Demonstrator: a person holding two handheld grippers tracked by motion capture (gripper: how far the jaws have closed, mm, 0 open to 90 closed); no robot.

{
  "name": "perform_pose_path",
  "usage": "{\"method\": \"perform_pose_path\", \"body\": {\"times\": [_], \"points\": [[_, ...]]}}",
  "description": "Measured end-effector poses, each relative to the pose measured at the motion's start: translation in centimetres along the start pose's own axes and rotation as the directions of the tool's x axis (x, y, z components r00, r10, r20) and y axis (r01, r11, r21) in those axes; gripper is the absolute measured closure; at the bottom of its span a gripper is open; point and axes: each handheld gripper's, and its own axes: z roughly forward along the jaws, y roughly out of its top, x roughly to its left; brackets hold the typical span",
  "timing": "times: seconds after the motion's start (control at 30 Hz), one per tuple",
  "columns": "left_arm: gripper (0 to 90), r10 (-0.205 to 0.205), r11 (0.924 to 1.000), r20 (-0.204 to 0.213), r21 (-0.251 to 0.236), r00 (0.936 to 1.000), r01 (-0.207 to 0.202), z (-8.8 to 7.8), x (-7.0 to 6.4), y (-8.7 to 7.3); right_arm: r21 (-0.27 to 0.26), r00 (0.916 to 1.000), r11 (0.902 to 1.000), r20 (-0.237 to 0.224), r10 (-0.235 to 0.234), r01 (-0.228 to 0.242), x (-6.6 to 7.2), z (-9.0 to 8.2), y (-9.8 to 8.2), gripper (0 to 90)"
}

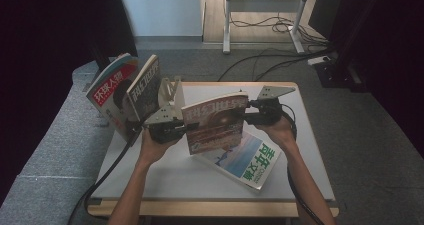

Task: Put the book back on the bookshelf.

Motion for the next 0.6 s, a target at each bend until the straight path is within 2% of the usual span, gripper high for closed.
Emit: {"method": "perform_pose_path", "body": {"times": [0.17,0.6], "points": [[83.5,-0.003,1.0,-0.003,0.0,1.0,0.003,0.0,0.0,0.0,-0.017,0.9997,0.9998,0.022,-0.012,0.013,0.3,-1.0,0.8,58.4],[83.5,-0.004,1.0,-0.005,0.002,1.0,0.004,0.0,0.0,0.0,-0.053,0.9987,0.9984,0.047,-0.016,0.019,0.7,-2.7,2.6,62.3]]}}
